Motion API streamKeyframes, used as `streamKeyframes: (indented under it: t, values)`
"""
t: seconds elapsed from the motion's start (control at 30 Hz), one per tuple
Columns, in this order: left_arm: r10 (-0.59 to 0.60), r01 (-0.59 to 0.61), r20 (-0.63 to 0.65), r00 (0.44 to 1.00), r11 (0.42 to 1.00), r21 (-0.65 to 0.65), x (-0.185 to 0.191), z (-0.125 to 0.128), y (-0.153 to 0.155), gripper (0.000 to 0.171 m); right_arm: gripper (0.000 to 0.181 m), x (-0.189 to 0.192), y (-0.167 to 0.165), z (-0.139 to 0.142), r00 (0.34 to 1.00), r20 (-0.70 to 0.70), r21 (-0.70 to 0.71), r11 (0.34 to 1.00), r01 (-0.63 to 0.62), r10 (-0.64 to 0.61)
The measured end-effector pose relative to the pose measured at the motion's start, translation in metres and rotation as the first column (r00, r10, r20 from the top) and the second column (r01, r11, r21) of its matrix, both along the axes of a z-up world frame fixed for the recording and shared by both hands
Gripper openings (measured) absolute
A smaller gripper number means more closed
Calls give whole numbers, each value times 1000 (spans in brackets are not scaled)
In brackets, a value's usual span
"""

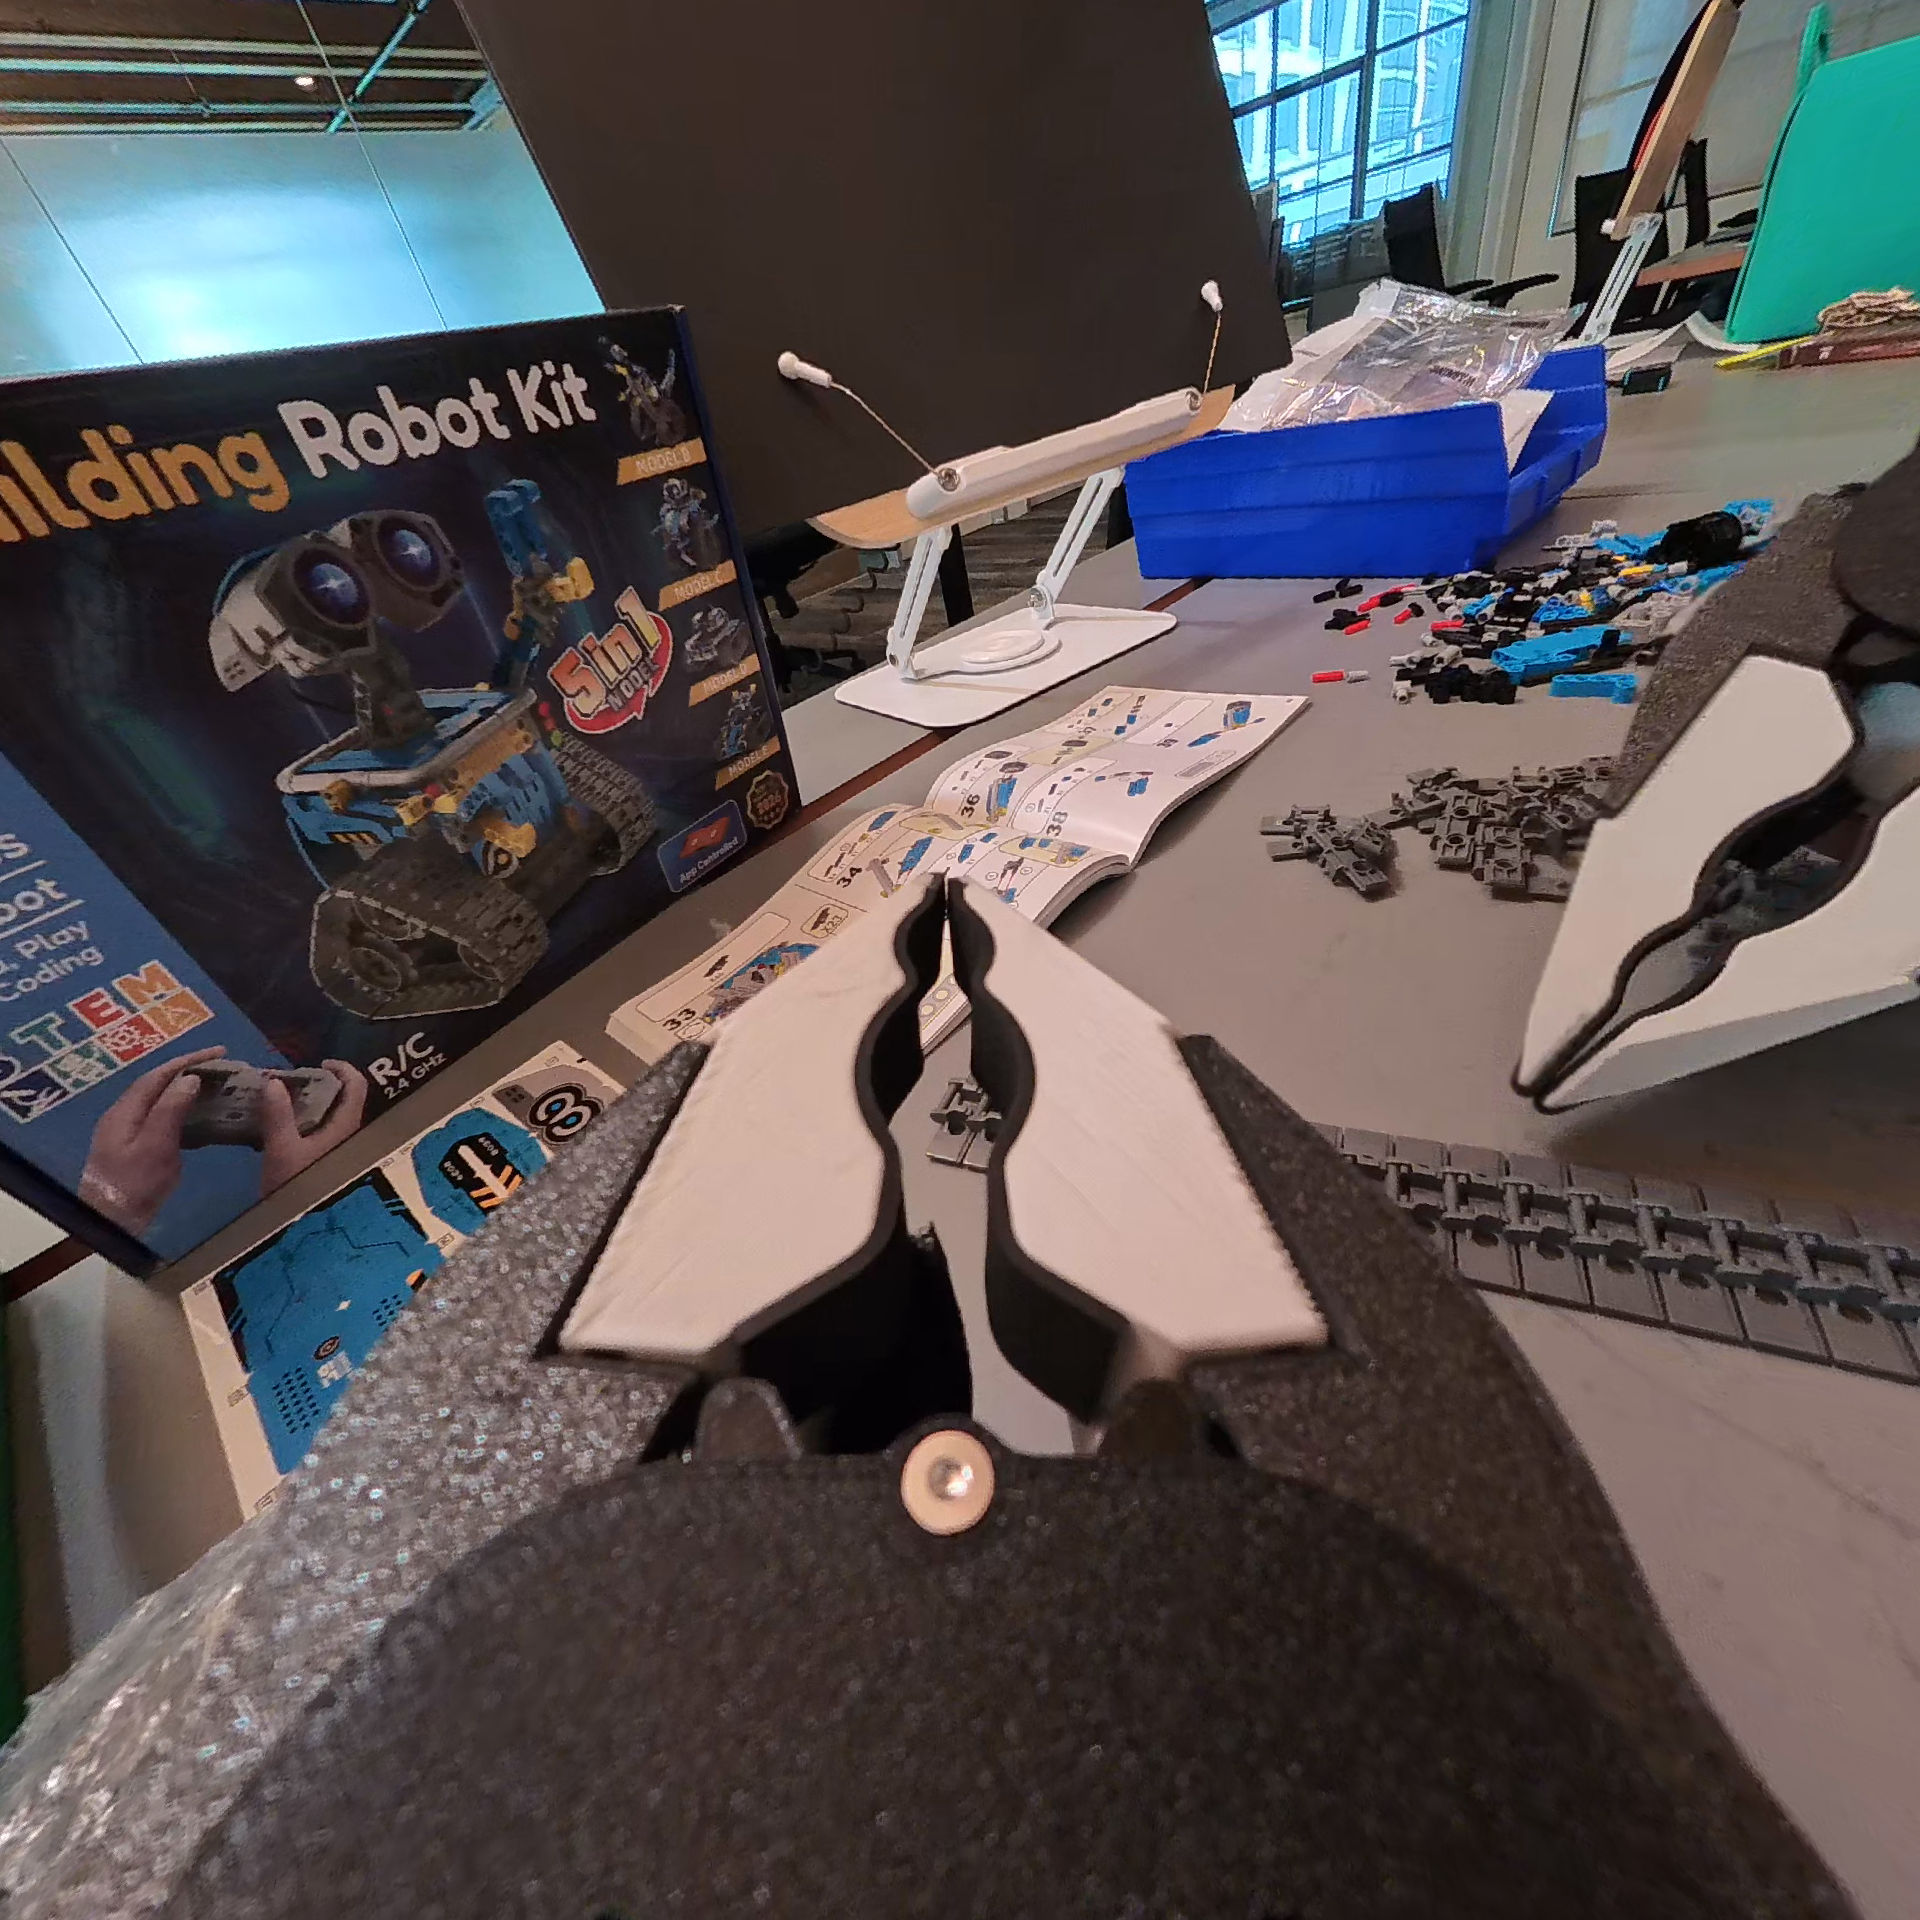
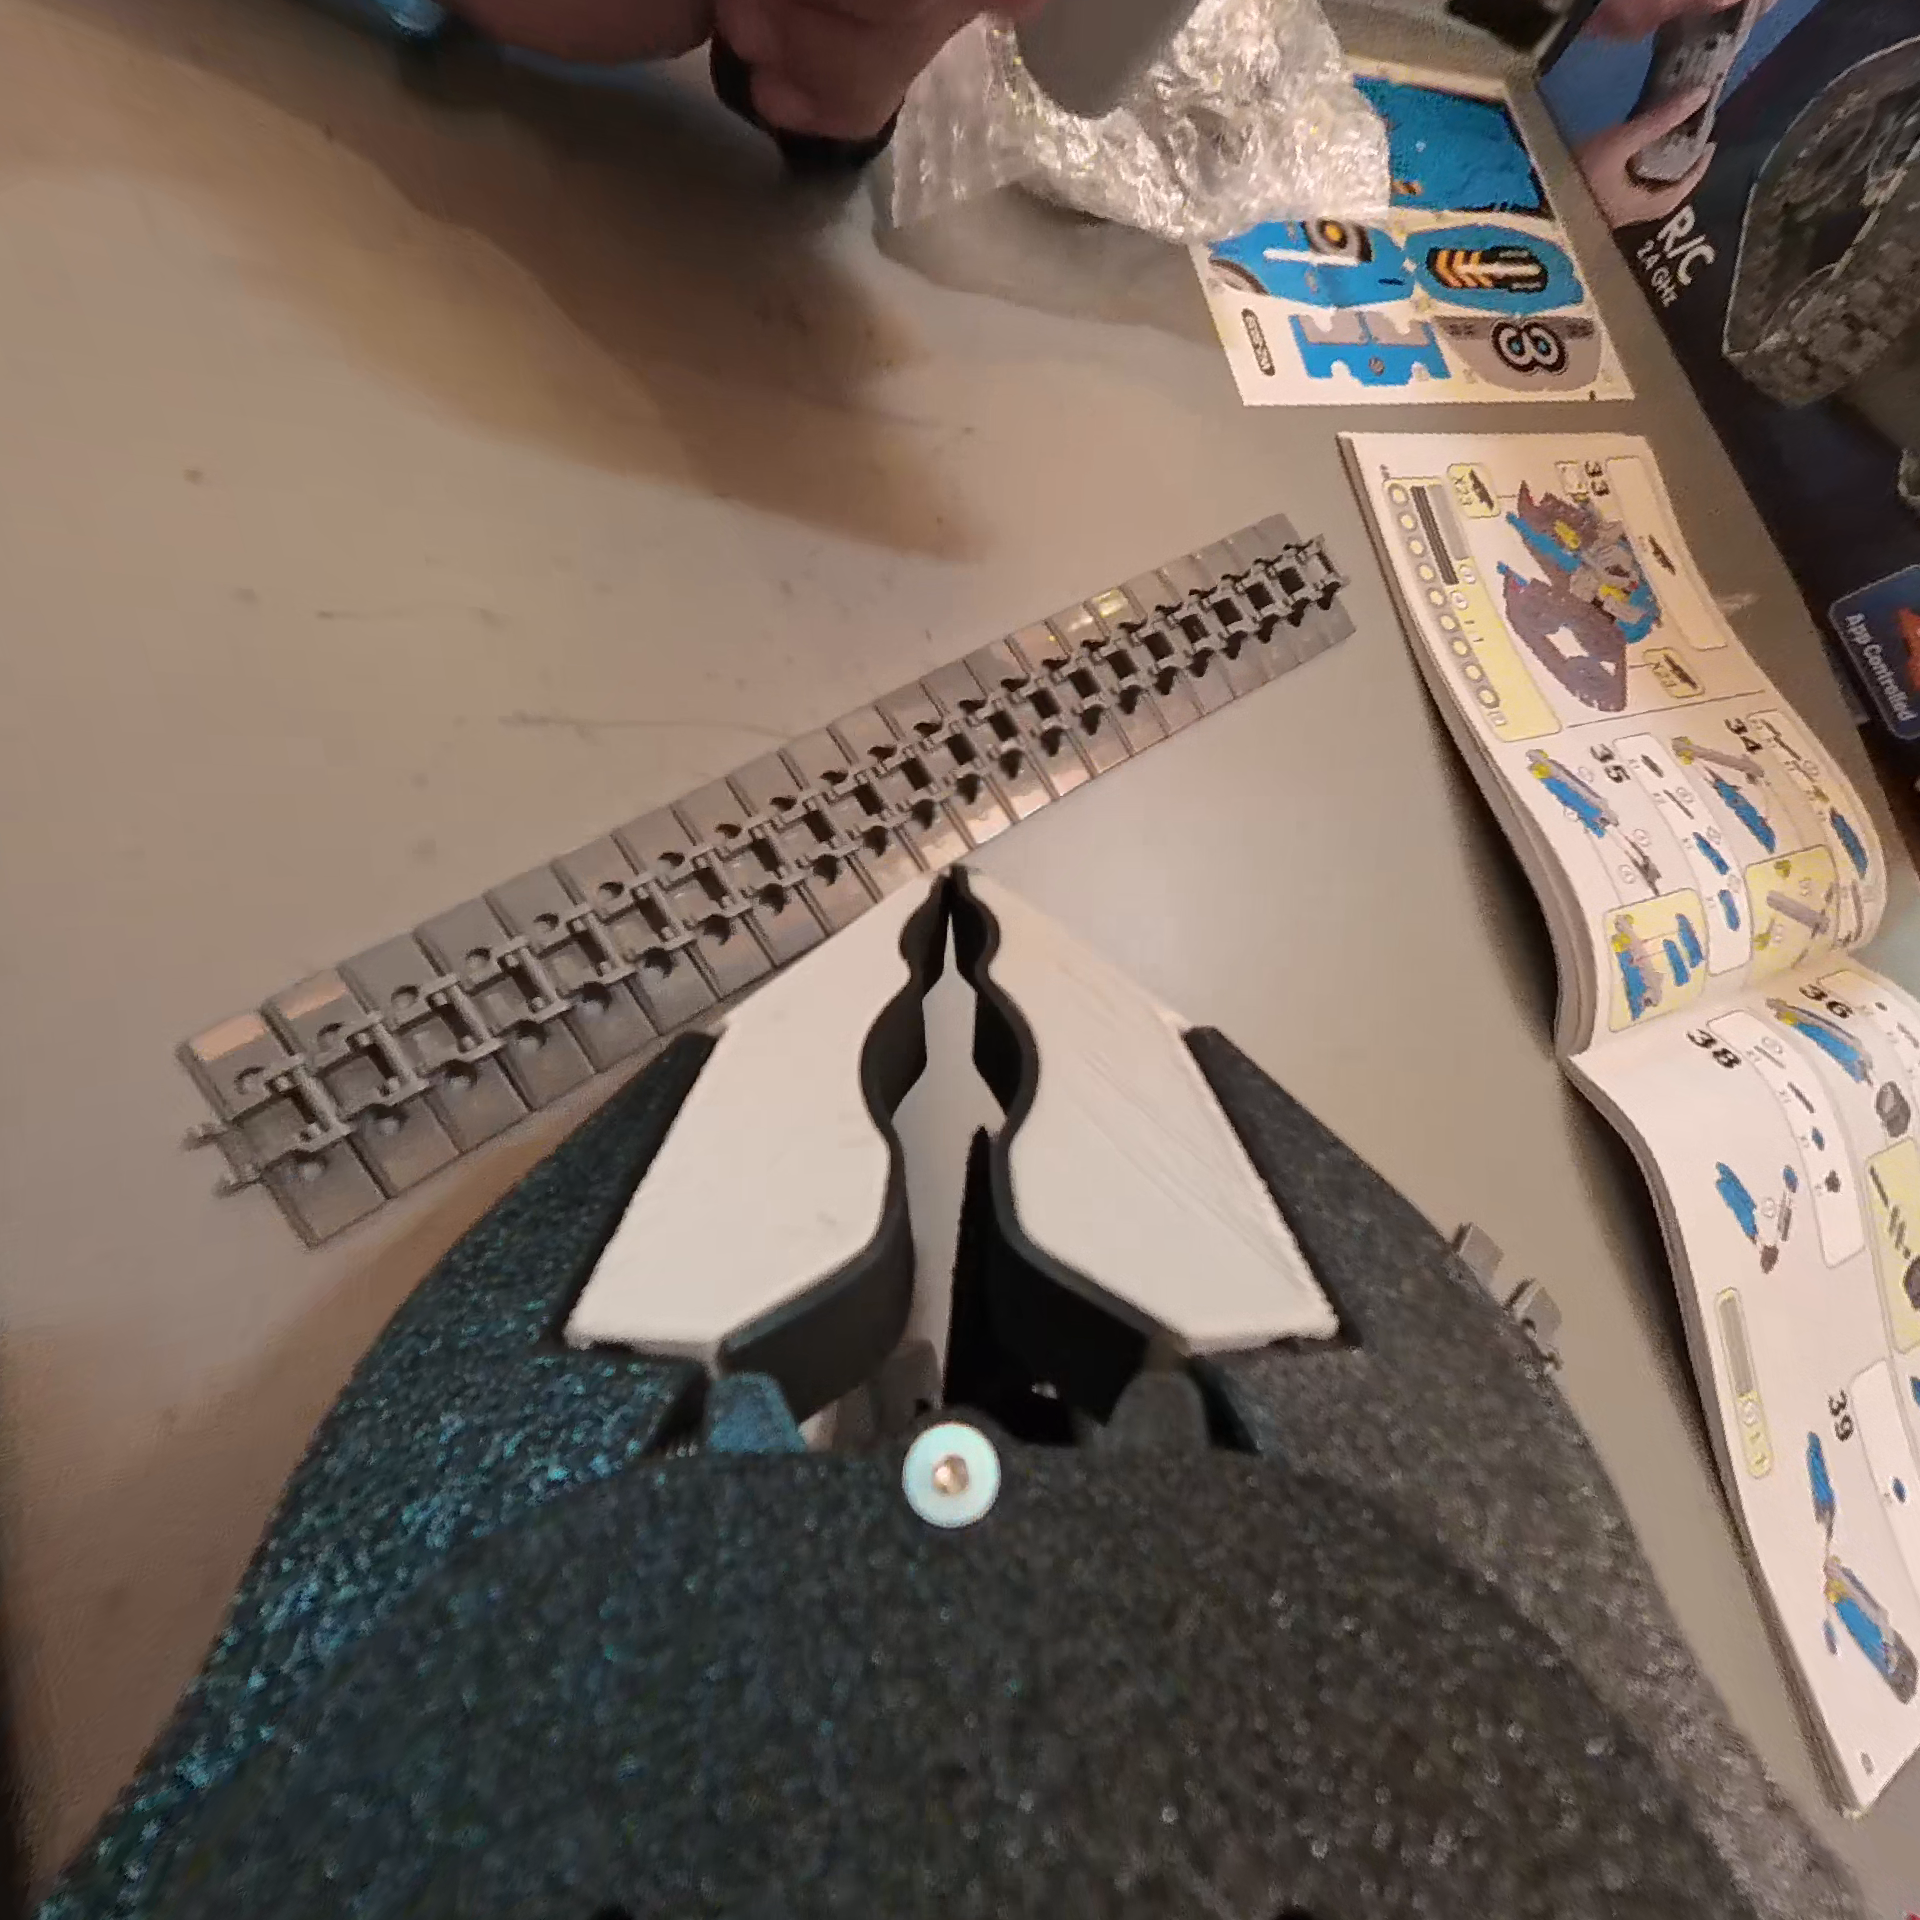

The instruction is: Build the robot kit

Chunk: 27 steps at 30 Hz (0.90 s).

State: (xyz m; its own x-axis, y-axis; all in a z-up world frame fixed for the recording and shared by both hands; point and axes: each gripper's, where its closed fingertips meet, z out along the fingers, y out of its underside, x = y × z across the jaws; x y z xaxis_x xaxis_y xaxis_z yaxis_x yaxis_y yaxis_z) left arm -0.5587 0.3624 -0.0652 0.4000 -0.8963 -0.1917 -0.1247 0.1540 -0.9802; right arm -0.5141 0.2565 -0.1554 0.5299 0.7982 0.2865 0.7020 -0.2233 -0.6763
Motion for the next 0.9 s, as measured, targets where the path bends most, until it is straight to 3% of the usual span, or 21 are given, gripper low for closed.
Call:
streamKeyframes:
  t: [0.27,0.57,0.9]
  values:
    - [2,-2,-4,1000,1000,8,0,0,-1,0,0,-8,-3,-12,999,37,-22,1000,-21,22]
    - [2,-2,-6,1000,1000,12,0,0,-1,0,0,-7,-4,-1,1000,4,-8,1000,-11,11]
    - [1,-1,-7,1000,1000,11,1,0,-1,0,0,-7,-10,-8,999,31,-26,999,-39,39]
